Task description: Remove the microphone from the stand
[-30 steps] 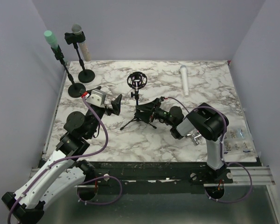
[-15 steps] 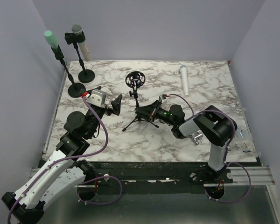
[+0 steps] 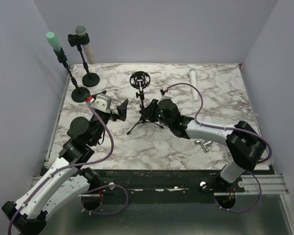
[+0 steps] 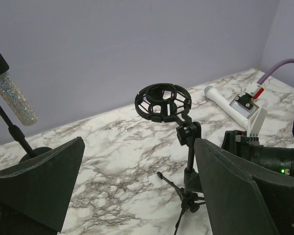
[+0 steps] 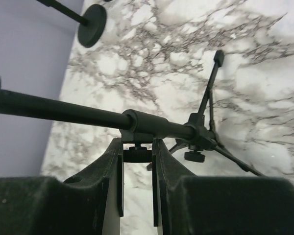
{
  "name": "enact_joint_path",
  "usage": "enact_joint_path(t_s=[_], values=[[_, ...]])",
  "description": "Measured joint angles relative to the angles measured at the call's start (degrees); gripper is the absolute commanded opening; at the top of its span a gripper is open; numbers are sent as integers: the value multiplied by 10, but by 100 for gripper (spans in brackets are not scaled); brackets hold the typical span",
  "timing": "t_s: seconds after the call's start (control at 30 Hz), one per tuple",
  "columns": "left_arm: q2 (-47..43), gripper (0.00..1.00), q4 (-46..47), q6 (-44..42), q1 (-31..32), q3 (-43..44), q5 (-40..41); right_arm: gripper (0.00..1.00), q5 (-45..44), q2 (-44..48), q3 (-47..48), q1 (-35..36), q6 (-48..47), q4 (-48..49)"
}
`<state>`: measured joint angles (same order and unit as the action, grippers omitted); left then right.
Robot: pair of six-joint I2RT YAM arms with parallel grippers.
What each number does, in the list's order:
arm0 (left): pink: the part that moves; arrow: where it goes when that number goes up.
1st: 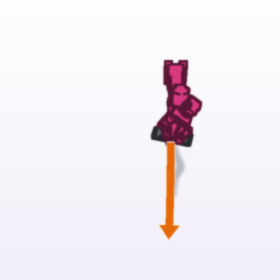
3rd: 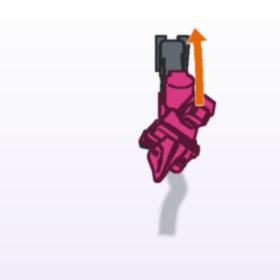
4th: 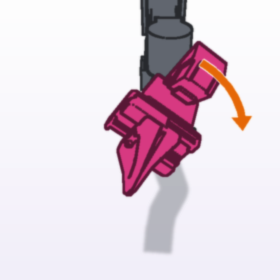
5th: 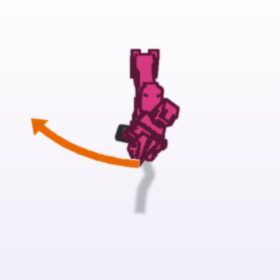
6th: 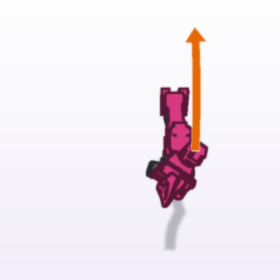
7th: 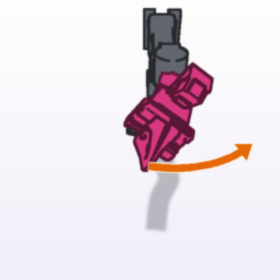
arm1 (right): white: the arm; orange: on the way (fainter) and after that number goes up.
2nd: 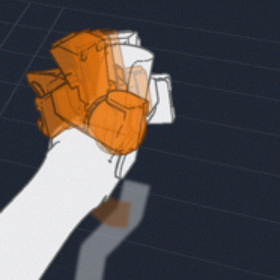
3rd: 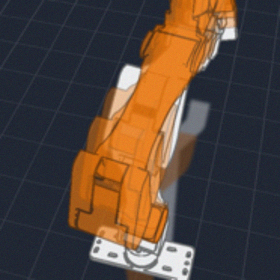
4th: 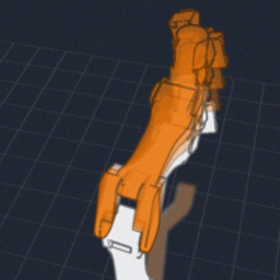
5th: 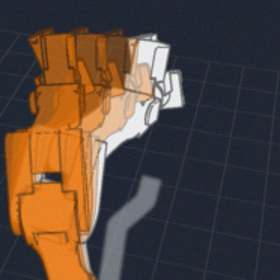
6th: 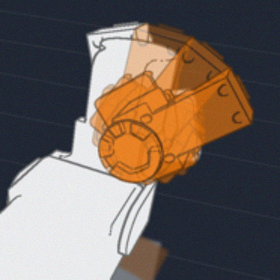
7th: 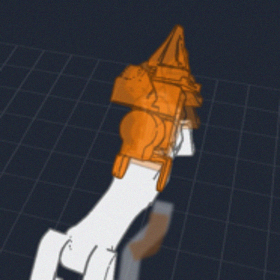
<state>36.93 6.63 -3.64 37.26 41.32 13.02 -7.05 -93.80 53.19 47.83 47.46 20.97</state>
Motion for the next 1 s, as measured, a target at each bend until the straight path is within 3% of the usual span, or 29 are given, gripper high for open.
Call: enact_joint_path(t_s=[0.43, 0.67, 0.73, 0.83, 0.9, 1.0], values=[[5, 97, -2, 0, 0, 0, 0, 4, -390, -75, 144, 145, -205, -158], [7, 97, -4, 0, 0, 0, 0, 14, -465, -97, 165, 169, -282, -170], [7, 97, -4, 0, 0, 0, 0, 24, -472, -98, 168, 173, -300, -175], [7, 97, -4, 0, 0, 0, 0, 53, -472, -98, 169, 175, -316, -176], [7, 97, -4, 0, 0, 0, 0, 67, -468, -96, 167, 175, -320, -186], [7, 97, -4, 0, 0, 0, 0, 78, -442, -77, 153, 174, -318, -208]])
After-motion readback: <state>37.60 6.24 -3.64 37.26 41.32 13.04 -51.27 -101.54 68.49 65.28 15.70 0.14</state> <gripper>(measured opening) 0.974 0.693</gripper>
